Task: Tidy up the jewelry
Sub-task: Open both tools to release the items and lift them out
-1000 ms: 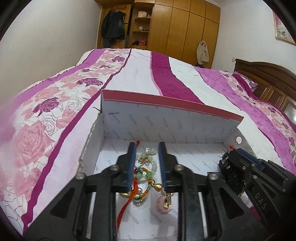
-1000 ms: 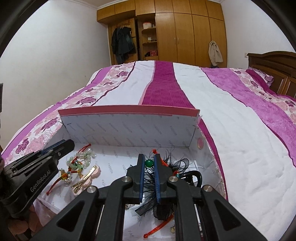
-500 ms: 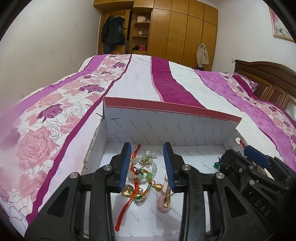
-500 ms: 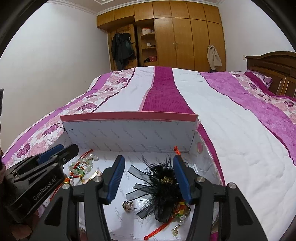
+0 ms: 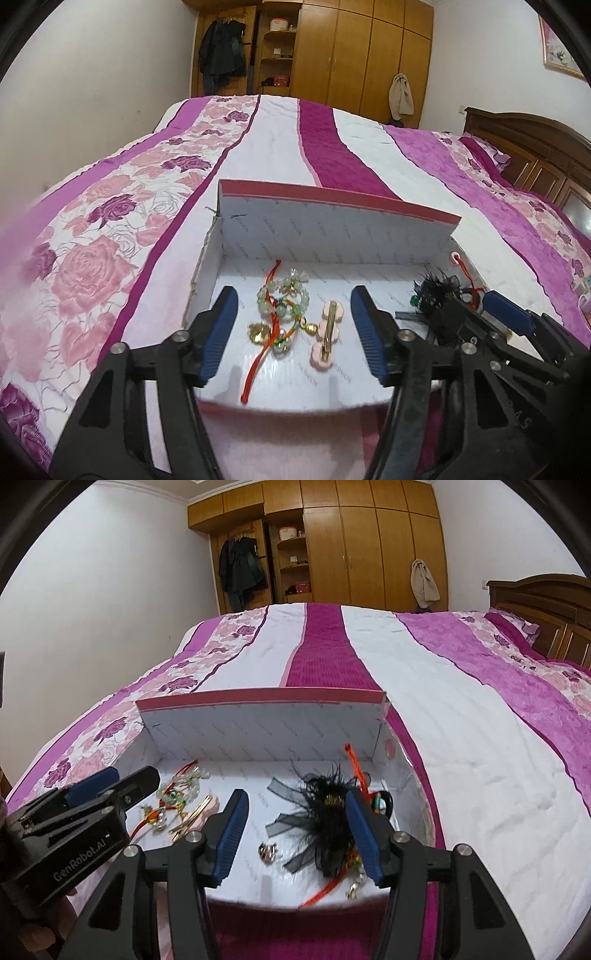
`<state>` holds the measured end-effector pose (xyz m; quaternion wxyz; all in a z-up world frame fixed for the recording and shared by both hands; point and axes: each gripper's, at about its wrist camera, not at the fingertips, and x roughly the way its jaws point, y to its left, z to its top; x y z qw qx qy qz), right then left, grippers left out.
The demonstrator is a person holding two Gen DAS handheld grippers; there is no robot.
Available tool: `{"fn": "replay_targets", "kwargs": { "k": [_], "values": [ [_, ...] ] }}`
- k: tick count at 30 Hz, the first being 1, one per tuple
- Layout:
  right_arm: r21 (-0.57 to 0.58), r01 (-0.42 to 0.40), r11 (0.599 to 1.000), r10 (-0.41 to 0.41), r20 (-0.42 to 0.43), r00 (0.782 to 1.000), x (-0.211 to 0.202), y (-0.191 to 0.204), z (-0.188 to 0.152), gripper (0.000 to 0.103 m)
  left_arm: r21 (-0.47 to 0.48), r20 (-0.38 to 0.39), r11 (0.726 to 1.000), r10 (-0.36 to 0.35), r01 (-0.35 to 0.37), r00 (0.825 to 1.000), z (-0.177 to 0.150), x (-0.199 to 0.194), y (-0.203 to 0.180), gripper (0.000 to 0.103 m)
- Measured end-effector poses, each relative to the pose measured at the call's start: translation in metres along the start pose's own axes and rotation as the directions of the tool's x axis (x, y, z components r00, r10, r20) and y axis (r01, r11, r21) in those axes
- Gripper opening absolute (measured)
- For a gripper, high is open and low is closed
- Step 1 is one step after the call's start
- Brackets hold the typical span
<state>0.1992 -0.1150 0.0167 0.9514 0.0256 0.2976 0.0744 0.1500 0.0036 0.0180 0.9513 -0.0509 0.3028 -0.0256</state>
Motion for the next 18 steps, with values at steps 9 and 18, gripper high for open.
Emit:
{"fn": "replay_targets", "kwargs": {
  "k": [9, 18],
  "values": [
    [-0.010, -0.003, 1.000, 0.003, -0.005, 1.000, -0.026, 0.007, -0.011, 0.066, 0.023, -0.023, 0.999, 0.030, -0.029, 0.999, -0.010, -0.020, 0.000, 0.059],
    [-0.018, 0.009, 1.000, -0.009, 0.009, 1.000, -0.050, 0.009, -0.015, 0.070, 0.035, -0.025, 0.999, 0.035, -0.034, 0.999, -0.014, -0.038, -0.003, 0.063]
  ]
}}
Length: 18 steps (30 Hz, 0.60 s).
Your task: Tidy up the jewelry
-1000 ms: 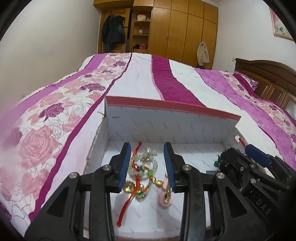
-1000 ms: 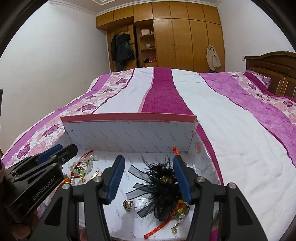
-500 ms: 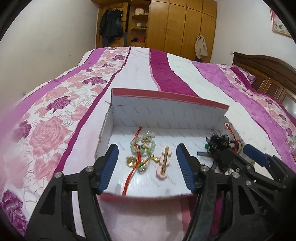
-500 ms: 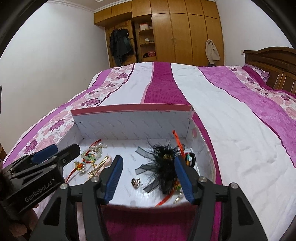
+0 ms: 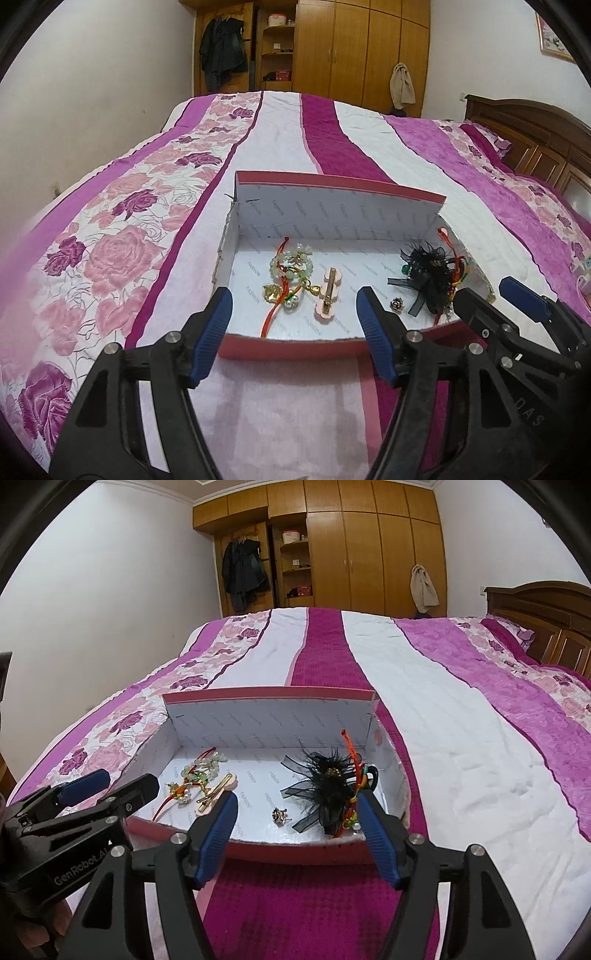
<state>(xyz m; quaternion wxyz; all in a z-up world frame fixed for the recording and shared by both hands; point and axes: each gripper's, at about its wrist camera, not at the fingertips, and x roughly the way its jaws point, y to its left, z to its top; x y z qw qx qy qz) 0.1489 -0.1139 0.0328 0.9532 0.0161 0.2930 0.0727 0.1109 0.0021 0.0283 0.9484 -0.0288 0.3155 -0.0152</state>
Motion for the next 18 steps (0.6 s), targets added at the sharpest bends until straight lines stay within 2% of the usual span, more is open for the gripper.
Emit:
{"fn": "replay_targets", "kwargs": {
  "k": [9, 18],
  "values": [
    [0.007, 0.000, 1.000, 0.000, 0.001, 1.000, -0.020, 0.000, -0.005, 0.077, 0.000, -0.001, 1.000, 0.018, -0.018, 1.000, -0.008, -0.021, -0.001, 0.070],
    [0.008, -0.007, 1.000, 0.007, -0.007, 1.000, -0.048, 0.001, -0.021, 0.077, 0.001, 0.010, 1.000, 0.010, -0.010, 1.000, -0.020, -0.047, -0.002, 0.071]
  ]
}}
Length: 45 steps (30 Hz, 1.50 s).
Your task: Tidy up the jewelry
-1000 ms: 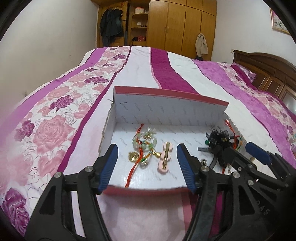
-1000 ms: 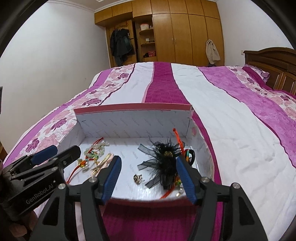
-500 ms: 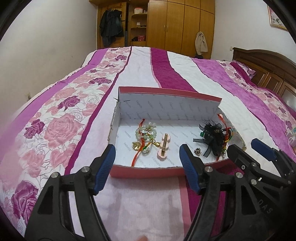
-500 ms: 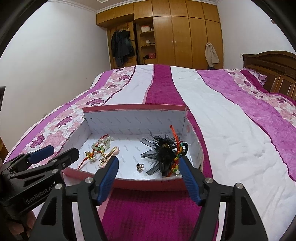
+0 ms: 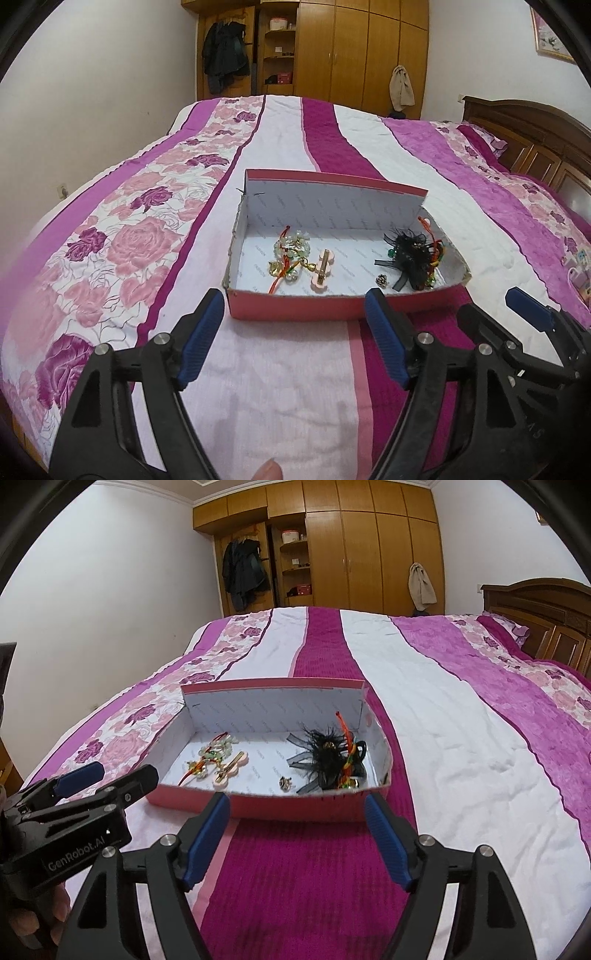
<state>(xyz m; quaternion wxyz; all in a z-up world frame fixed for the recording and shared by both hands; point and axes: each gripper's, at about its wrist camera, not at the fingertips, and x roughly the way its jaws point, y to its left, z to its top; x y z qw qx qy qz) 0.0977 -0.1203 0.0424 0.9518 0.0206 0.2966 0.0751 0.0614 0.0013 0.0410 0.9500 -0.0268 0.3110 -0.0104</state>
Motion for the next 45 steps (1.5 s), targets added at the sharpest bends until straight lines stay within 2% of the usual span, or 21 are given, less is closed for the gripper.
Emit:
{"fn": "replay_targets", "kwargs": {
  "k": [14, 25, 45],
  "values": [
    [0.014, 0.009, 1.000, -0.010, 0.051, 0.999, -0.036, -0.003, -0.016, 0.078, 0.007, 0.011, 1.000, -0.017, 0.017, 1.000, -0.017, -0.019, -0.006, 0.072],
    [0.025, 0.050, 0.998, -0.052, 0.088, 0.995, -0.040, -0.007, -0.030, 0.078, -0.001, 0.035, 1.000, -0.030, 0.030, 0.999, -0.029, -0.017, -0.008, 0.072],
    [0.010, 0.063, 0.998, -0.064, 0.093, 0.994, -0.034, -0.008, -0.043, 0.078, 0.000, 0.063, 1.000, -0.003, 0.004, 0.998, -0.039, -0.015, -0.006, 0.072]
  ]
}}
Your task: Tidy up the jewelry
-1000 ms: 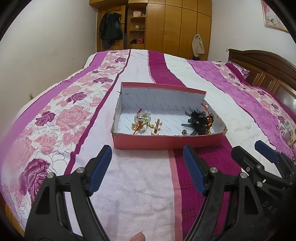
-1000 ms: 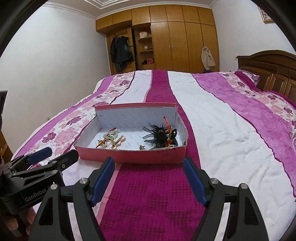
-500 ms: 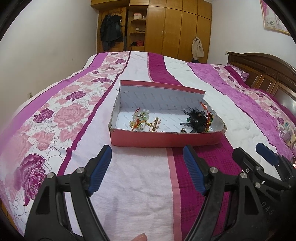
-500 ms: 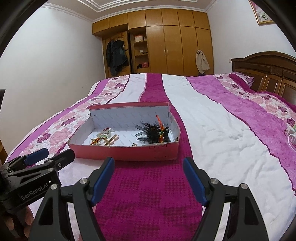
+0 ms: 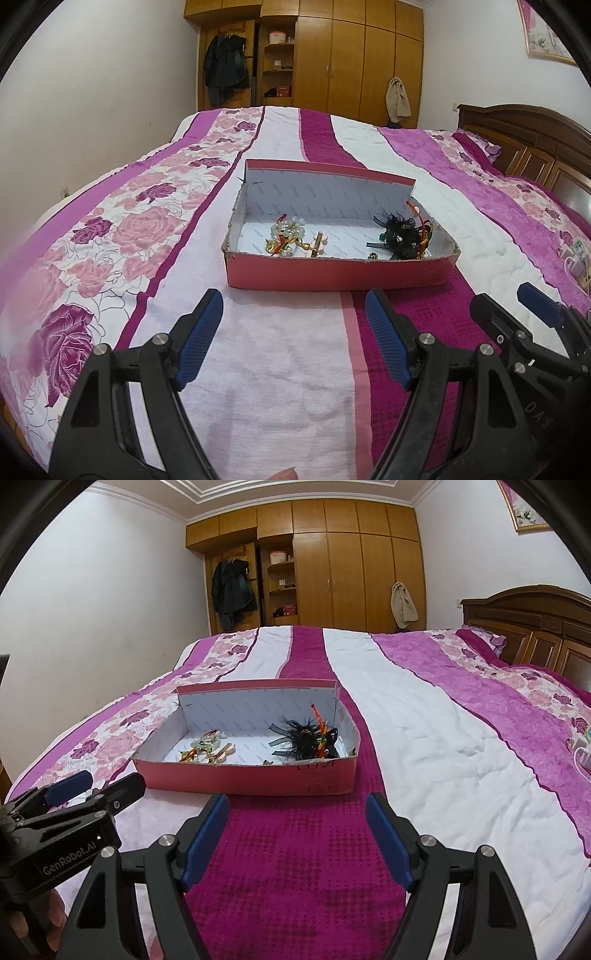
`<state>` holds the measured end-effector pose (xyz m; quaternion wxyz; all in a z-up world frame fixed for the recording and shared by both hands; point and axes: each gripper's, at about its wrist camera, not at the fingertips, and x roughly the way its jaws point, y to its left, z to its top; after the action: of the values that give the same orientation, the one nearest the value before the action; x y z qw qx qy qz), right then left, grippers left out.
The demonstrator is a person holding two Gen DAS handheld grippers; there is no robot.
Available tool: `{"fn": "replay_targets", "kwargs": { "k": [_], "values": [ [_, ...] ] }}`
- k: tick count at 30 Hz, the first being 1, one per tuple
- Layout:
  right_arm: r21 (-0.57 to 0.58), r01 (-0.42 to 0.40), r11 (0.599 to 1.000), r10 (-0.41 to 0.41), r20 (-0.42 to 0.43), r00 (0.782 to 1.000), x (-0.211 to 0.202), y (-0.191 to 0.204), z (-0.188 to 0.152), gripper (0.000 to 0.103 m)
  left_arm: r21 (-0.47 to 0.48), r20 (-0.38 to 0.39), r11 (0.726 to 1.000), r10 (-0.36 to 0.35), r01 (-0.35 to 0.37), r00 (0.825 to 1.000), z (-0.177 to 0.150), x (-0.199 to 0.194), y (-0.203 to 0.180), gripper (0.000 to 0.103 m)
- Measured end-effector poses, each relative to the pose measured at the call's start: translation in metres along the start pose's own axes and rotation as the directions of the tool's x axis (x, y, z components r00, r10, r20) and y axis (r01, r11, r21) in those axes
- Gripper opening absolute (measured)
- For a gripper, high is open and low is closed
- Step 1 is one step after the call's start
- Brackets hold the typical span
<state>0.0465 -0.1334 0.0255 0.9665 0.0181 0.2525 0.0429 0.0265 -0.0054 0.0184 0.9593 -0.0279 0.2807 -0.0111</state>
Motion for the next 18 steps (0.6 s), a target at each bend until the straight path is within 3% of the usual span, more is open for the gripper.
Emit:
{"fn": "replay_targets", "kwargs": {
  "k": [18],
  "values": [
    [0.002, 0.000, 1.000, 0.000, -0.003, 1.000, 0.0005, -0.0005, -0.0005, 0.078, 0.005, 0.008, 1.000, 0.005, -0.005, 1.000, 0.0000, 0.0017, -0.0014, 0.072]
  ]
}}
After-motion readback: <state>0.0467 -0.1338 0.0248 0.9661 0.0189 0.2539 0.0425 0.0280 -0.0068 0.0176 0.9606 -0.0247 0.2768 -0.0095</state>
